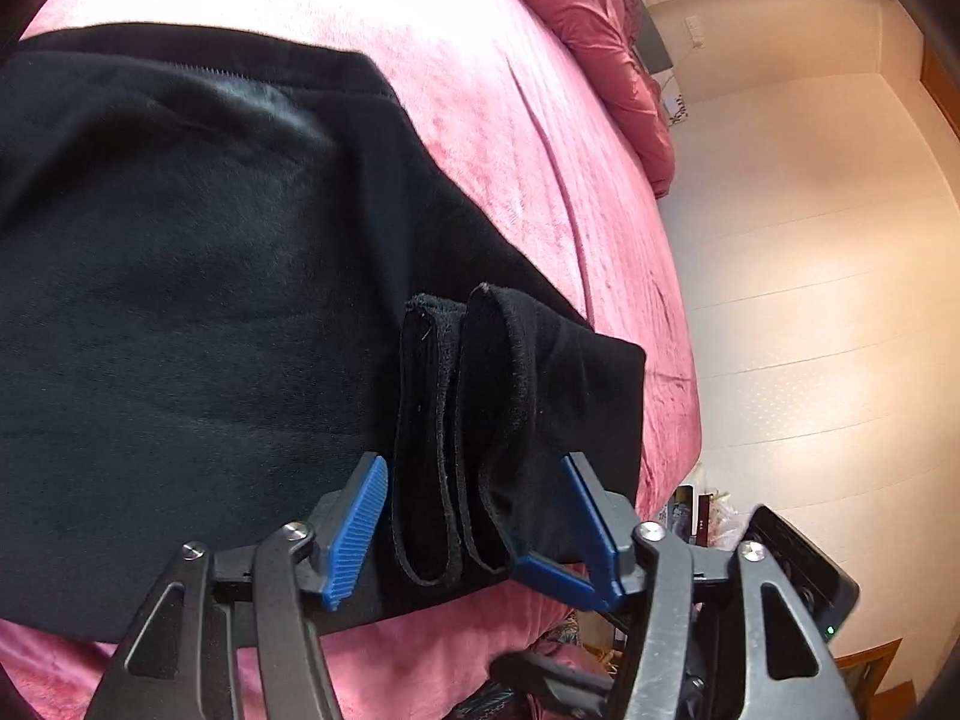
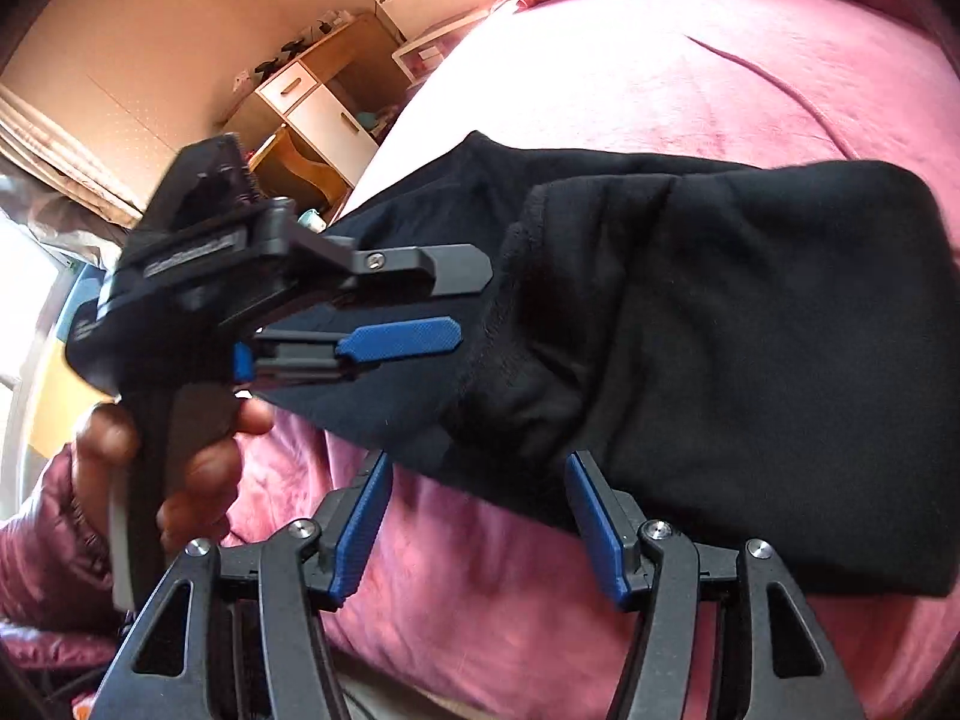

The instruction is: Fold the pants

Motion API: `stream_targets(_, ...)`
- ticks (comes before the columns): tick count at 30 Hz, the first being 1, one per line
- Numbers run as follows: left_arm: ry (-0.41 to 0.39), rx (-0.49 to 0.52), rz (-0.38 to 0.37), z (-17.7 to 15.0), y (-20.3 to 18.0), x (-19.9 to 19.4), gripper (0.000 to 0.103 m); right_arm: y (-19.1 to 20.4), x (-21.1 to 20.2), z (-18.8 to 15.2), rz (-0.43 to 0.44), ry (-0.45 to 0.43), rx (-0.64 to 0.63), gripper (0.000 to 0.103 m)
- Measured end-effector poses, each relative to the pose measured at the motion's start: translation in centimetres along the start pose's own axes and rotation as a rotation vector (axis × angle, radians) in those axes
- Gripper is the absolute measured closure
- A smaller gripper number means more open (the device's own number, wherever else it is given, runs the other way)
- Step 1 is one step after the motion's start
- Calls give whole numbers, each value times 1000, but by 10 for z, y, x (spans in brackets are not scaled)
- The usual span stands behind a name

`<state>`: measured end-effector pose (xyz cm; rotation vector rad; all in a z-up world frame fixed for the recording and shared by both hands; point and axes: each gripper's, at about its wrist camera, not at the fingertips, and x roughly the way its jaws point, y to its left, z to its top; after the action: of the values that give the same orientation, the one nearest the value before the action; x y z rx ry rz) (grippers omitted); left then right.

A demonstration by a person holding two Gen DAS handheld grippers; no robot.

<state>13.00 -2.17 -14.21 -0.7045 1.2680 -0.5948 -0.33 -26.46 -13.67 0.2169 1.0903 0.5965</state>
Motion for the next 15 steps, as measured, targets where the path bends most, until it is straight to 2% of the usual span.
stream_targets(4,31,-1,20,3,-4,13,41,-28,-34,-19,-54,-34,67,42)
stream_targets(9,69,9,51,9,-15,37,44,-66,-79,-50,-185,-84,193,42)
stream_targets(10,77,16,46,11,-17,41,47,-75,-85,-57,-219,-92,222,42)
stream_targets(12,86,53,56,15,-26,52,84,-102,-102,-71,-270,-91,278,42)
stream_targets(15,68,96,42,17,-36,49,85,-119,-95,-80,-312,-80,339,42)
